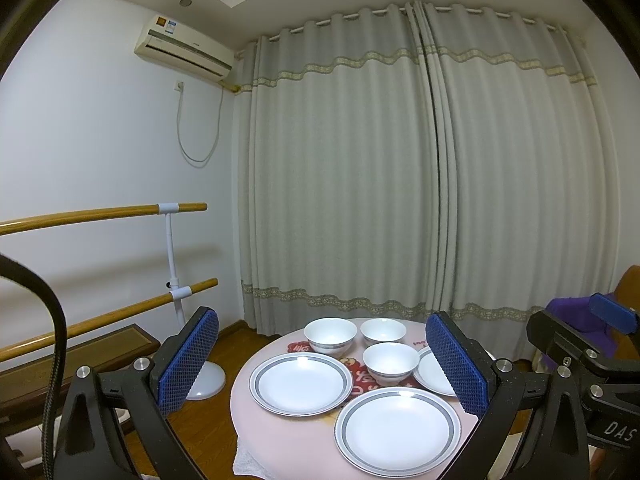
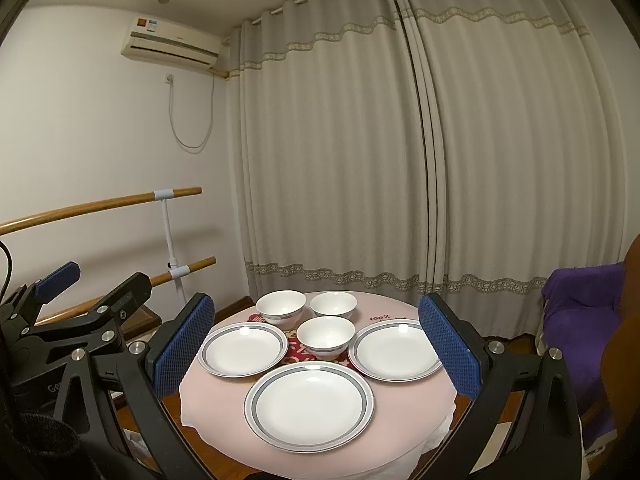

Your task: Organize plates and bowls

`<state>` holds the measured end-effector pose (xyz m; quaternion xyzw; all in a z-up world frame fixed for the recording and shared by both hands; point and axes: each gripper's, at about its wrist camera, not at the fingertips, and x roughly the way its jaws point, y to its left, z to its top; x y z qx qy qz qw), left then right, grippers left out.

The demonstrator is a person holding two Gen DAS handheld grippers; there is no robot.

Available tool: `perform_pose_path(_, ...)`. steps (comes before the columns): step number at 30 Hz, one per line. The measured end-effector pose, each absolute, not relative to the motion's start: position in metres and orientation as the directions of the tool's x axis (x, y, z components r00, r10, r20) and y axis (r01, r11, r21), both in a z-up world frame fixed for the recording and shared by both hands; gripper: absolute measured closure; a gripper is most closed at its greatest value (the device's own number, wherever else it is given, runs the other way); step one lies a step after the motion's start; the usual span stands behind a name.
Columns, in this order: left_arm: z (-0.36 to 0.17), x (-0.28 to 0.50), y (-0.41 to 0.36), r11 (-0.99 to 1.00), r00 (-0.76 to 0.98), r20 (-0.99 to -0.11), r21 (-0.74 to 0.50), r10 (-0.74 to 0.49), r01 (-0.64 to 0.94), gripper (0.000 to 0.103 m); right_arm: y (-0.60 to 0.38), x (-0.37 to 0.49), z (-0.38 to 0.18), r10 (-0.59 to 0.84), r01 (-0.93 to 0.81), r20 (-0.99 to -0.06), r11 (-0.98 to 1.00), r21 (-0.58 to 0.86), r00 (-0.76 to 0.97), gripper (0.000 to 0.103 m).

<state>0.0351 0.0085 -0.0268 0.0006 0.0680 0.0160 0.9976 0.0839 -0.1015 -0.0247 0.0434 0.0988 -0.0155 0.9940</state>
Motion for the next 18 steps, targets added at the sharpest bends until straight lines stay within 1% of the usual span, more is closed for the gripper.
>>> perform_pose_path(18, -0.0255, 0.0345, 0.0083, 1.000, 0.990, -0.138, 0.005, 0.030, -0.029, 0.001, -0.1010, 0.0842, -0.0269, -0.022, 0.040, -0.203, 0.995, 0.088, 0.979, 0.000)
